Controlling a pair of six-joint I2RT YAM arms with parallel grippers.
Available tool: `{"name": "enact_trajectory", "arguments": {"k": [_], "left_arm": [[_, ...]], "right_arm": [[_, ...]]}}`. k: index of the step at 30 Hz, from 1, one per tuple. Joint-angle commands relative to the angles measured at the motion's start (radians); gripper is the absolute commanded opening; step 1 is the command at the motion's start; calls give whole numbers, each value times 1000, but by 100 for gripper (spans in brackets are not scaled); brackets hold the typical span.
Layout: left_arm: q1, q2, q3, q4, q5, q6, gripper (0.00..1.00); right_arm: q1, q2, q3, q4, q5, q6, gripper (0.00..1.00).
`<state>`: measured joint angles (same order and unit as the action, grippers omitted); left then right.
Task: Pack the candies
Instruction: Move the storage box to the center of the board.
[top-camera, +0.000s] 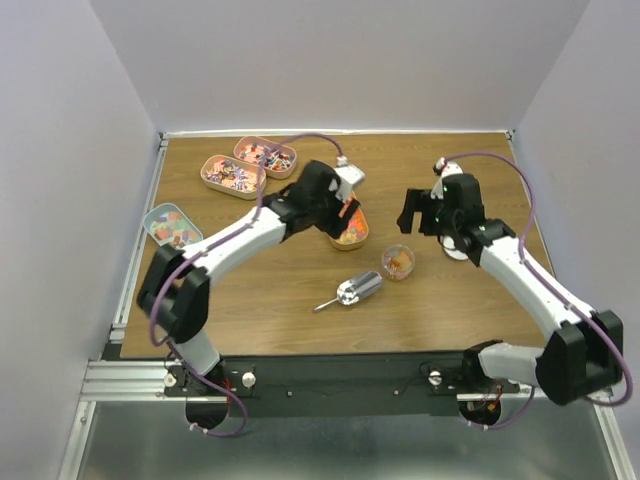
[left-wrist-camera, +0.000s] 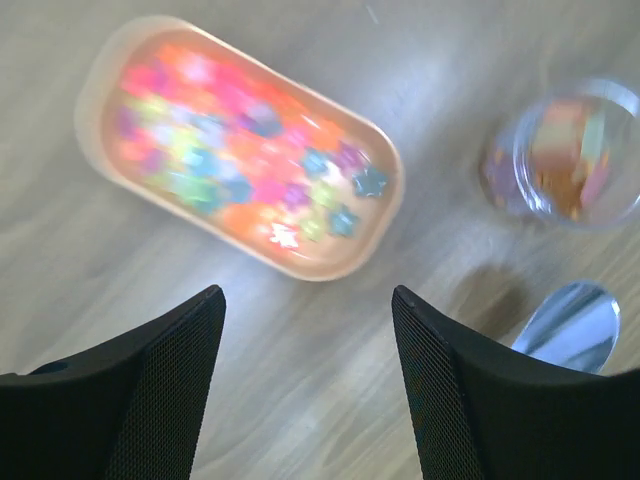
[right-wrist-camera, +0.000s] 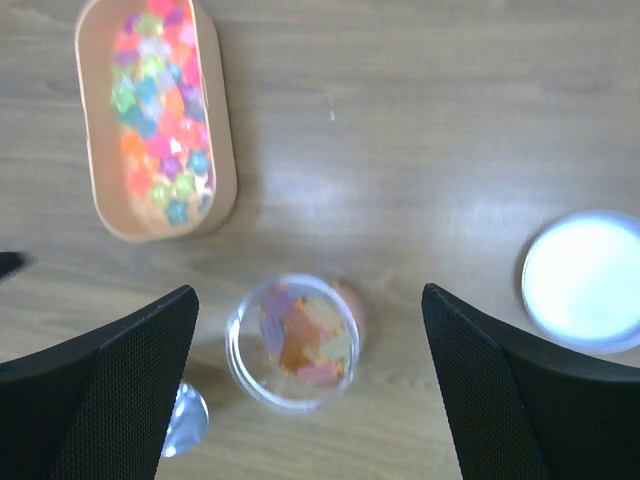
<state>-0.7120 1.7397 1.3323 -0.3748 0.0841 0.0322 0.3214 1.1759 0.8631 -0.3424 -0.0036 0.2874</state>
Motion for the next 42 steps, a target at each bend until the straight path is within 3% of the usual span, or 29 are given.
{"name": "enact_trajectory", "arguments": {"k": [1,6,12,13,17,19,23,30,36,42], "left_arm": [[112,-178,-102,120,9,-106,75],[233,-322,-254,221,49,-107,76],[339,-512,-410,276,-18,-84,78],[341,-558,-457,295,-38,-90,88],[345,-634,-554,393,-108,-126,98],[350,-638,-552,402,-121,-109,99],[352,-615,-539,399,-126,-89,99],[352,-589,-532,399,-119,-78,99],[352,-597,-536,404,-95,-51,96],[352,-597,-544,413,-102,-40,94]], "right_arm": [[5,175,196,19,-7,-109,96],[7,468,428,-18,-263,-369,90],[16,801,752,-119,-372,-534,87],[21,838,795,-132,-375,-553,86],[38,1002,997,-194,-387,-626,77],[38,1080,1039,-207,-409,-634,72],[44,1162,1129,-222,-472,-628,62],[71,1232,1186,-224,-510,-623,57],[70,1274,1245,-221,-454,-600,44],[71,1278,1265,-218,-383,-564,25]]}}
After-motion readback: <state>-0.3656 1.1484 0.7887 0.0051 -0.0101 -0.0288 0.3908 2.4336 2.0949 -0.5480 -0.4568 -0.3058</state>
